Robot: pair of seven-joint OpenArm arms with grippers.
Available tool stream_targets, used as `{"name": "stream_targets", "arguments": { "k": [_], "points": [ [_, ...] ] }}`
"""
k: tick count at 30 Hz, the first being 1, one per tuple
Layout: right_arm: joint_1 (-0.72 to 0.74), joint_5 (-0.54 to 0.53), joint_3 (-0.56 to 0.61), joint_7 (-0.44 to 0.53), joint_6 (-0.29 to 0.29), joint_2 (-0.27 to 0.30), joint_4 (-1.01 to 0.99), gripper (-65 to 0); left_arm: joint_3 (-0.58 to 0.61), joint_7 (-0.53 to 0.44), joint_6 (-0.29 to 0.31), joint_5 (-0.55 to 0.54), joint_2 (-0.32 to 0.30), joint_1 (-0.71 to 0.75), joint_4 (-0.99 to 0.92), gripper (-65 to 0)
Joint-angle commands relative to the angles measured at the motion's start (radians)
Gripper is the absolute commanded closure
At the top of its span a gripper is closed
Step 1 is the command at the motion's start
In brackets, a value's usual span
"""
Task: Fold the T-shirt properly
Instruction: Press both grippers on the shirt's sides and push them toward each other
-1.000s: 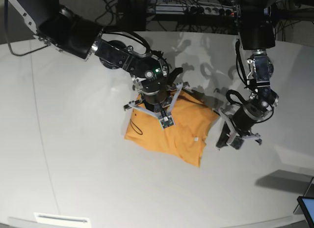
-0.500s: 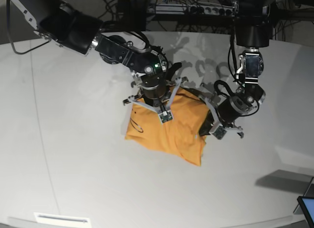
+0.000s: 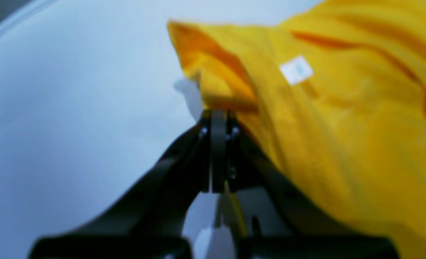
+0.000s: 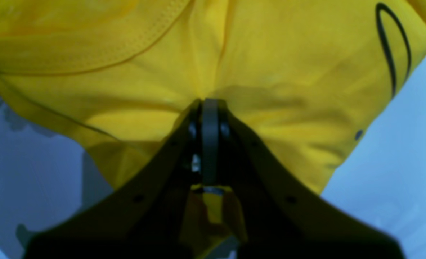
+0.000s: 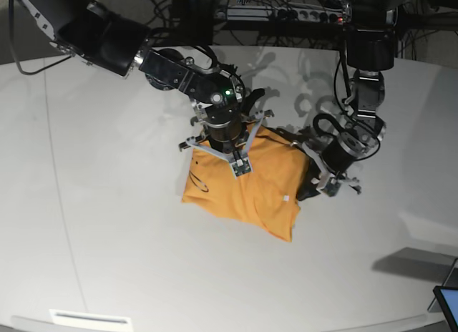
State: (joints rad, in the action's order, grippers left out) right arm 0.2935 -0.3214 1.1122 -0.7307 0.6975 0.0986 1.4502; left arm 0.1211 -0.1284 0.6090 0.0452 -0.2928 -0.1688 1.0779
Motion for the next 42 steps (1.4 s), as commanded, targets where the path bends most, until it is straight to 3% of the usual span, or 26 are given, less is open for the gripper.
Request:
{"name": "stream_targets", "arguments": {
  "k": [1,9,17,24,29,36,42],
  "points": [
    [0.011,-0.011,-0.004,-0.016,0.001,-0.004,0.011,0.0,0.013,-0.029,0.007,-0.017,-0.01,-0.022,0.006,0.0],
    [0.011,-0.011,-0.004,-0.017,0.001,0.006,0.011,0.0,0.032,0.045,0.002,-0.018,-0.018,-0.022,-0.032,0.0],
    [-0.015,-0.014,-0.051,-0.017,0.001,0.042,0.017,0.0,0.039,0.054,0.002,-0.015,-0.019,0.001,-0.028,0.0],
    [-0.044,-0.012,-0.116,-0.017,0.001,0.094,0.021,0.0,0.03,0.057,0.002,0.117,0.02,0.082,0.095,0.0],
    [-0.049,-0.012,-0.117,-0.017,0.001,0.1,0.024,0.0,0.038,0.164,0.004,0.115,0.036,0.091,0.153,0.0],
    [-0.056,-0.012,-0.125,-0.013,0.001,0.12,0.036,0.0,0.064,0.174,0.005,0.115,0.066,0.093,0.209,0.0],
    [-0.092,-0.012,-0.238,-0.011,0.001,0.143,0.05,0.0,0.137,0.244,0.004,0.114,0.074,0.084,0.209,0.0]
  ]
}}
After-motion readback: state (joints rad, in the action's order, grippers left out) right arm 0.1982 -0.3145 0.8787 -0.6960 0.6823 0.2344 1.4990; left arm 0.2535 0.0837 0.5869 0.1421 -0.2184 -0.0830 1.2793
